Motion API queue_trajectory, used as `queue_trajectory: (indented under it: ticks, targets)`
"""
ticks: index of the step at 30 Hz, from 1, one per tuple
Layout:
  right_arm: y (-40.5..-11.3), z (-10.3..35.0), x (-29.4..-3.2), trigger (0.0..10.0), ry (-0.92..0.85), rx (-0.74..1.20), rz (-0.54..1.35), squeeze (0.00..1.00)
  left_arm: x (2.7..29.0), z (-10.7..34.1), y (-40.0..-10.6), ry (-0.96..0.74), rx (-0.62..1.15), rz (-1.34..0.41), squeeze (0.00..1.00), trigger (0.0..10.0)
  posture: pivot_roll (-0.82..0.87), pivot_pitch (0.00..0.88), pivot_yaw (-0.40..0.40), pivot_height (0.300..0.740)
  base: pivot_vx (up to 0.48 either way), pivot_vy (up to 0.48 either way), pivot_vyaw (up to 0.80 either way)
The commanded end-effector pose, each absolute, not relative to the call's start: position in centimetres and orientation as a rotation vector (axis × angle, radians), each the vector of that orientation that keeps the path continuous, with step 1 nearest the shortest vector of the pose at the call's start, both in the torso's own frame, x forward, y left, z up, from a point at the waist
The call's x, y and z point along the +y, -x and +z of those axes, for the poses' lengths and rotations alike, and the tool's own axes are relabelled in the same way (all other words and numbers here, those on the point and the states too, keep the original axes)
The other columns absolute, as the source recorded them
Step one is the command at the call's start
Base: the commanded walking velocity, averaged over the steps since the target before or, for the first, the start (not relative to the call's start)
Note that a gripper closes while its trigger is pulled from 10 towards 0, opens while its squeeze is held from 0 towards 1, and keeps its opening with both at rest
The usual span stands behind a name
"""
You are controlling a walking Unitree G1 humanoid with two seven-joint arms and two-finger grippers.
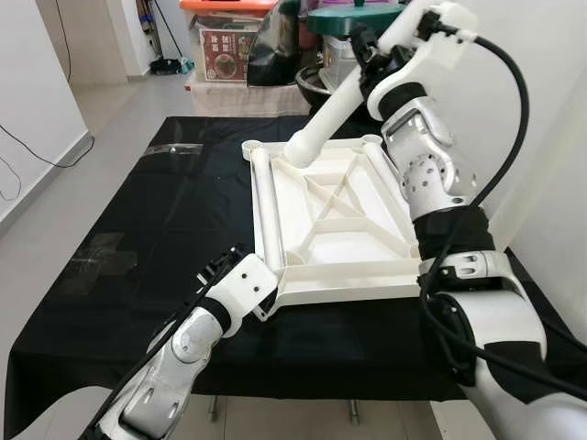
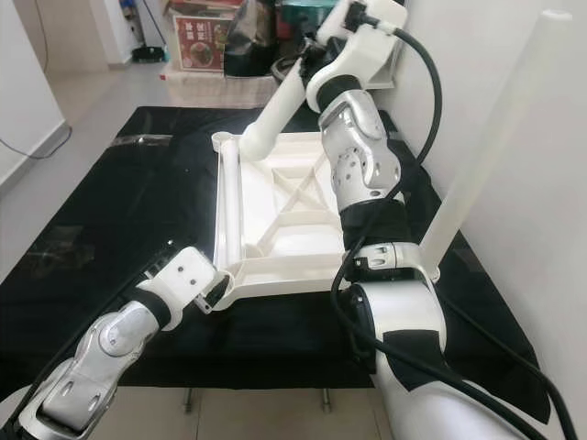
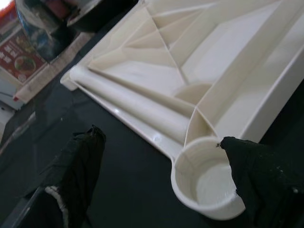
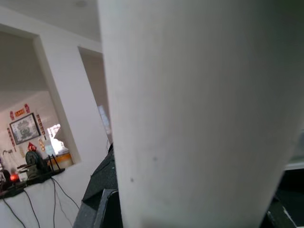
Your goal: Building children table
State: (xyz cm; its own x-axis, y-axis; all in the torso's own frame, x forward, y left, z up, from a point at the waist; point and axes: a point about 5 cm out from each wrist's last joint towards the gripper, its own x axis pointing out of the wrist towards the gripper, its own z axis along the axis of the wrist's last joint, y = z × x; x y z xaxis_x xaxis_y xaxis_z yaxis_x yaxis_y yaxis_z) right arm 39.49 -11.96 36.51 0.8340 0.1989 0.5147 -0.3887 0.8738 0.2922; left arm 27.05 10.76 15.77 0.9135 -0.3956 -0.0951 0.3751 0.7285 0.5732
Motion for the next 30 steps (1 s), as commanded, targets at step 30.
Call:
queue_trajectory:
  ticks: [30]
  targets:
    - [-36.6, 31.4, -7.0, 0.0, -0.468, -0.263, 0.659, 0.00, 15.7, 18.7, -29.8, -0.567, -0.112, -0.308, 0.00, 10.0, 0.06, 0.000, -0.035, 0.740, 0.000, 0.000, 0.00]
